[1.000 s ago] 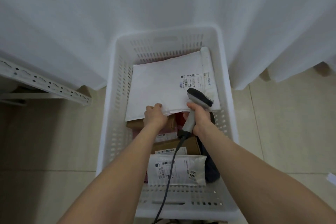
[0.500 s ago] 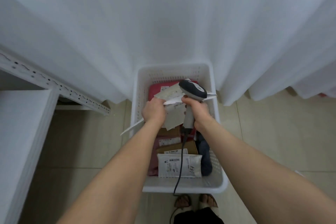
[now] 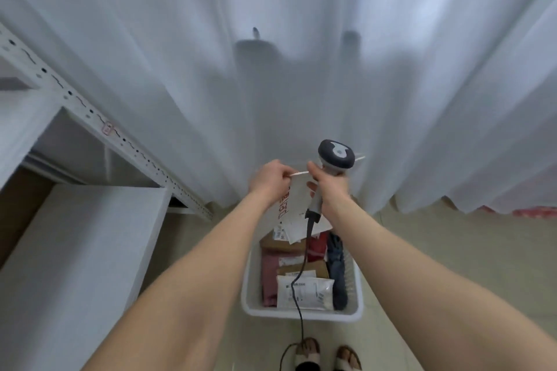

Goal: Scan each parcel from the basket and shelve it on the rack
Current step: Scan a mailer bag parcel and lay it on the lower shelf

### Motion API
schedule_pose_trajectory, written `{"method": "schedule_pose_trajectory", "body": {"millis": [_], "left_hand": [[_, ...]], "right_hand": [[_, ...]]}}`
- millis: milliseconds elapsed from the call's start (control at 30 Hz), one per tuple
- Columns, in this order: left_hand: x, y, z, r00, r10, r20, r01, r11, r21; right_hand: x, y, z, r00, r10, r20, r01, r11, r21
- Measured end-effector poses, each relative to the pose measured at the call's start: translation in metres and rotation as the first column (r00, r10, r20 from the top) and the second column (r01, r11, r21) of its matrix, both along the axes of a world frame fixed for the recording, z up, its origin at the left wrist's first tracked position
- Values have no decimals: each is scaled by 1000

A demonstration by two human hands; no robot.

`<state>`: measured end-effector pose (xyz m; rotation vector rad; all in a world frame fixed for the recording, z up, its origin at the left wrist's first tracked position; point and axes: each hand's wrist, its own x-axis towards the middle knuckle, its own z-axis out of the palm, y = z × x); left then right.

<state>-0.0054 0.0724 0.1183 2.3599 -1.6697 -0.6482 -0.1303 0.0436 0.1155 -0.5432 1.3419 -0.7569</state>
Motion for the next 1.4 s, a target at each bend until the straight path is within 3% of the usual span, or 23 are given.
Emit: {"method": "schedule_pose_trajectory", "body": {"millis": [167, 233, 333, 400, 533, 600, 667, 867, 933, 1033, 1133, 1200, 1267, 1400], "left_hand": [[-19, 23, 62, 995, -84, -56, 77, 990, -120], [-30, 35, 80, 989, -71, -127, 49, 985, -167], [-41, 62, 104, 884, -1, -467, -62, 991, -120], [-41, 82, 122, 780, 88, -619, -155, 986, -54], [-23, 123, 142, 759, 343, -553, -411, 912, 1], [-13, 143, 149, 741, 521, -424, -563, 826, 32], [-3, 164, 159, 667, 656, -353, -699, 715, 9], [28, 211, 180, 415, 760, -499, -865, 500, 43], [33, 223, 184, 363, 754, -548, -875, 478, 79], [46, 237, 187, 332, 717, -613, -901, 434, 20], [61, 244, 199, 285, 631, -722, -922, 386, -26], [68, 245, 207, 324, 617, -717, -913, 402, -67], [71, 246, 213, 366, 622, -692, -911, 392, -130], [78, 250, 217, 363, 623, -693, -924, 334, -184]], "right_hand": [[3, 10, 63, 987, -45, -151, 36, 998, -59], [-3, 18, 83, 995, -64, -81, 59, 997, -58], [-14, 34, 107, 995, -93, 45, 96, 993, -66], [-27, 49, 123, 997, -73, -17, 72, 995, -71], [-52, 77, 144, 998, 56, 0, -55, 993, -107], [-62, 90, 157, 989, 128, 77, -119, 987, -111], [-70, 102, 170, 973, 162, 163, -143, 982, -123], [-80, 118, 196, 934, 265, 240, -208, 949, -238], [-76, 122, 200, 932, 278, 234, -216, 942, -258], [-67, 122, 201, 970, 206, 127, -165, 946, -279], [-58, 121, 196, 969, 155, -191, -213, 918, -336], [-50, 125, 193, 915, 156, -373, -296, 887, -355], [-44, 130, 190, 889, 152, -433, -328, 870, -367], [-37, 138, 188, 862, 183, -472, -388, 838, -383]]}}
